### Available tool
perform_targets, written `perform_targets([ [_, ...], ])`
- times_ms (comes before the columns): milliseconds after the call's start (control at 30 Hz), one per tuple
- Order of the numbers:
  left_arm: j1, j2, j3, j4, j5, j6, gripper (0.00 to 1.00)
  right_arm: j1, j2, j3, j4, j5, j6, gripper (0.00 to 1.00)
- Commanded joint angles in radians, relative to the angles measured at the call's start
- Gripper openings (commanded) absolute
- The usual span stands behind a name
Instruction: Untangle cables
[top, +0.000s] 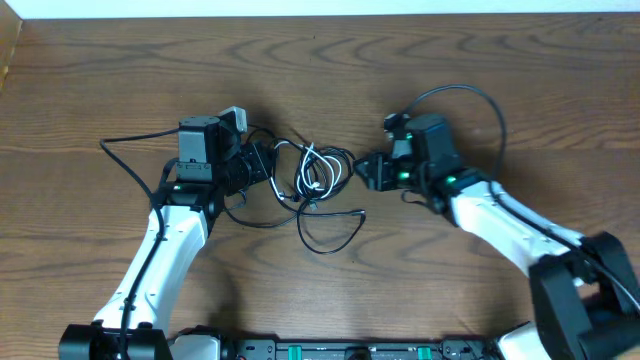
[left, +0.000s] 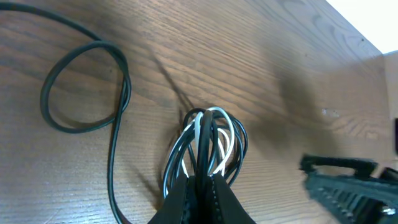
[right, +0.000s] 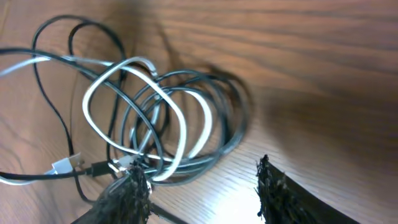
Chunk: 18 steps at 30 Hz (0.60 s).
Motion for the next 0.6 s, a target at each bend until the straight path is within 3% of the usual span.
perform_targets([
  [0,-0.002,0.0,0.006,0.005,0.024,0.024,0.08,0.058,0.056,-0.003,0.067,0.016,0.033,0.55],
  [167,-0.002,0.0,0.006,0.011,0.072,0.001,0.08,0.116,0.163,-0.003,0.196,0.016,0.047,0.55],
  [333,-0.002,0.0,0.006,0.08,0.299,-0.033,0.08,0.129,0.234,-0.003,0.303,0.018,0.104,0.55],
  [567,-0.002,0.0,0.006,0.139,0.455,-0.042,0.08,0.13,0.24,-0.003,0.312,0.037,0.138,0.48],
])
